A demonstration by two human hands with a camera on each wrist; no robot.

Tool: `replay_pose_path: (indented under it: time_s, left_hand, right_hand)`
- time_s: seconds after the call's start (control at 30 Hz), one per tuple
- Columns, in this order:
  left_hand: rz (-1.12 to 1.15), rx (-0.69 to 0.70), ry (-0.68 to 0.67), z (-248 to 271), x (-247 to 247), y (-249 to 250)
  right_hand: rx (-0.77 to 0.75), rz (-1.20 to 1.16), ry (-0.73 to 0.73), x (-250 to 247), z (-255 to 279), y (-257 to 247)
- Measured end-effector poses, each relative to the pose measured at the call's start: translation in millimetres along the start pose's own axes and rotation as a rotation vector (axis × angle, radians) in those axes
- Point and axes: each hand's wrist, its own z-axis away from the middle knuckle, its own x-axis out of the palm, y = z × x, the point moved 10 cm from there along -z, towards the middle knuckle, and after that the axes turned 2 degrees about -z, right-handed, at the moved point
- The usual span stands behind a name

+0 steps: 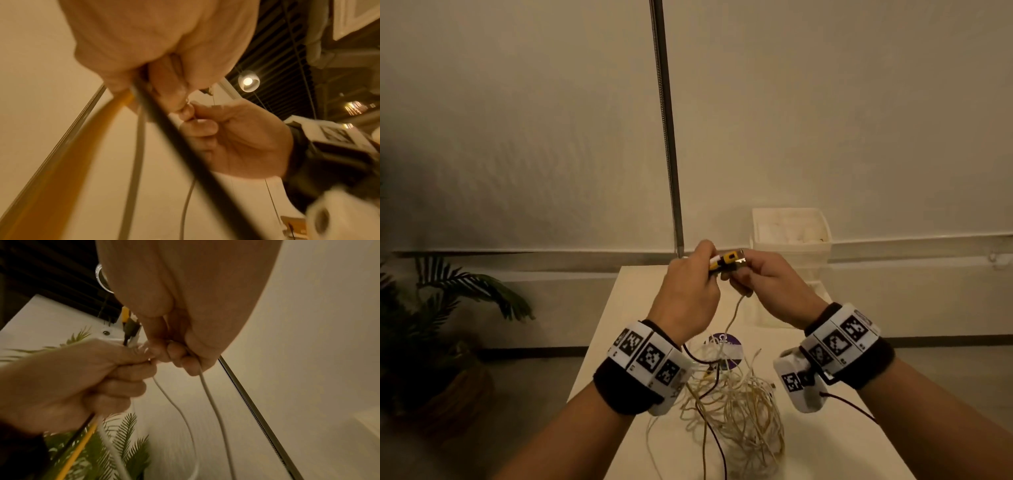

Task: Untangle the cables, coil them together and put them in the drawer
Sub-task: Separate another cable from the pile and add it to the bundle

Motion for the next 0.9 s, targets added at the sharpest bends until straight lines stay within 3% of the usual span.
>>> replay_pose_path:
  time_s: [0.1, 0.2, 0.33, 0.47, 0.63, 0.7, 0.8, 0.9]
  left_hand:
    - [0.092, -0.035, 0.201, -8.3, -33.8, -1.4]
    - [0.173, -0.123, 0.401, -15.9, -72.2, -19.4]
    - [0.08, -0.12, 0.256, -5.6, -54.6, -14.9]
    - [-0.053, 0.061, 0.051, 10.3, -7.8, 13.1]
    - [0.019, 0.239, 0.251, 11.7, -33.1, 31.1]
    - [0.029, 0.302, 0.229, 11.6, -32.8, 40.4]
    - [0.027, 0.249, 0.033, 10.6, -2.8, 32.5]
    - [0.025, 0.046, -0.116, 4.8, 20.9, -2.5]
  right_hand:
    - [0.043, 0.006, 0.0, 12.6, 8.1, 21.4]
    - [0.188, -0.013, -0.051, 29.5, 31.1, 69.3]
    - [0.252, -0.09, 0.016, 21.0, 35.8, 82.8]
    - [0.227, -0.129, 0.051, 7.1, 12.9, 43.4]
    - [0.264, -0.129, 0.086, -9.5, -1.8, 29.4]
    - [0.291, -0.112, 0.083, -10.6, -2.8, 34.3]
    - [0.271, -0.107, 0.052, -5.4, 0.8, 31.3]
    - [0.228, -0.027, -0.047, 5.6, 6.1, 22.4]
